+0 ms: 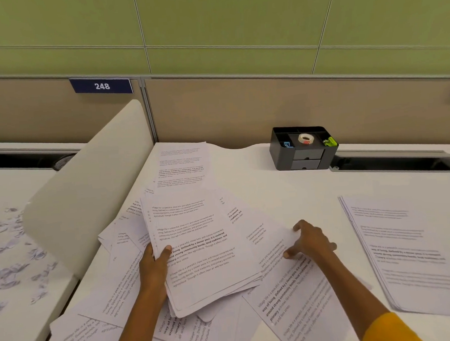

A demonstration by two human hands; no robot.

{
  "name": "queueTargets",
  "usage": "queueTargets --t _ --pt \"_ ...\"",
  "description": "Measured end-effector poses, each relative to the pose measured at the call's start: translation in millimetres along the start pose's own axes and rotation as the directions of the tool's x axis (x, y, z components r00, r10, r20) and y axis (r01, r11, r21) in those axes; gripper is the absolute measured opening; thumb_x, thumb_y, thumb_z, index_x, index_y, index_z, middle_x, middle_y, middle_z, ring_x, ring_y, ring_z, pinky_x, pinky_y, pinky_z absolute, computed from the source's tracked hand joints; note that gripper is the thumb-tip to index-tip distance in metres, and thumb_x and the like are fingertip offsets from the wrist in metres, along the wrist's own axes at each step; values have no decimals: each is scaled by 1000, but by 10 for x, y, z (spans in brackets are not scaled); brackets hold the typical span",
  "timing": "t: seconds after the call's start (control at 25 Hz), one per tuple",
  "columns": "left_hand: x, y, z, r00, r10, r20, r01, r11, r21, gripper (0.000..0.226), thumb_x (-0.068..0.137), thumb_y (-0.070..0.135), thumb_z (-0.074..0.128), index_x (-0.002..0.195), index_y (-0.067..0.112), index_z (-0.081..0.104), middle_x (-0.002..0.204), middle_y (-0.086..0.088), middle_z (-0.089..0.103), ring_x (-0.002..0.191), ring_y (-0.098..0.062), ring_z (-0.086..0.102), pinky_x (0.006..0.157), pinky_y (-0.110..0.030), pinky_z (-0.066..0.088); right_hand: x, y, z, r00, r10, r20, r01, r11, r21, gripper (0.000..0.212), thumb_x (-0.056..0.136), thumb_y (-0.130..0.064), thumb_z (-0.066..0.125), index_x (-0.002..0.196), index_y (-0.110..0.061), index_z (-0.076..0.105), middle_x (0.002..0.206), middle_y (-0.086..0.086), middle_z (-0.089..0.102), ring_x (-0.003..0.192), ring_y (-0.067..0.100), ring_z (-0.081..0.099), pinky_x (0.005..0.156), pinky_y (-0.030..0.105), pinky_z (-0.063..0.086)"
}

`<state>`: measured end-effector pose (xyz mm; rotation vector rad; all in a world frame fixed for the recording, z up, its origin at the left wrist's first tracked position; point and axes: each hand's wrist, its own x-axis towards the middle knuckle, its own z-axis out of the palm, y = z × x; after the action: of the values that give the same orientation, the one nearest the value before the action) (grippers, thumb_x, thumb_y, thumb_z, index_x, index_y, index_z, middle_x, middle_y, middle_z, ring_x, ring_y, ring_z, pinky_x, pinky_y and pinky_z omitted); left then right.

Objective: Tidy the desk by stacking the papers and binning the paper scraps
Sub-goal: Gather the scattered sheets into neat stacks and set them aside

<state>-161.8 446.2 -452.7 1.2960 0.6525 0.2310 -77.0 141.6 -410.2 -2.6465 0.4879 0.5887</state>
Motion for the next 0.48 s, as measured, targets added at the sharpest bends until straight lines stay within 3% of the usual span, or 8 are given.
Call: queueTargets --t 0.12,0.24,0.48 --pt "-12 4 -11 1000 1 -2 -1 1000 -5 31 93 10 55 123 18 53 109 -6 62 94 -25 61 78 -38 51 70 46 -37 997 -30 -73 38 994 107 40 73 -26 79 106 -16 60 101 1 60 102 25 60 94 37 37" --pt "-15 0 -17 1000 7 -2 -7 1000 -3 32 93 10 55 123 18 53 110 -7 62 95 -26 61 78 -38 51 118 103 -149 975 -121 -187 165 956 241 21 79 -23 73 98 -13 70 91 5 68 81 24 64 77 34 49" --pt "0 12 -10 1000 8 8 -8 1000 -14 29 92 12 56 120 21 54 112 -8 63 98 -28 62 82 -44 52 171 59 -621 874 -146 -464 355 844 402 14 85 -22 67 97 -15 70 84 6 70 70 25 67 74 38 56"
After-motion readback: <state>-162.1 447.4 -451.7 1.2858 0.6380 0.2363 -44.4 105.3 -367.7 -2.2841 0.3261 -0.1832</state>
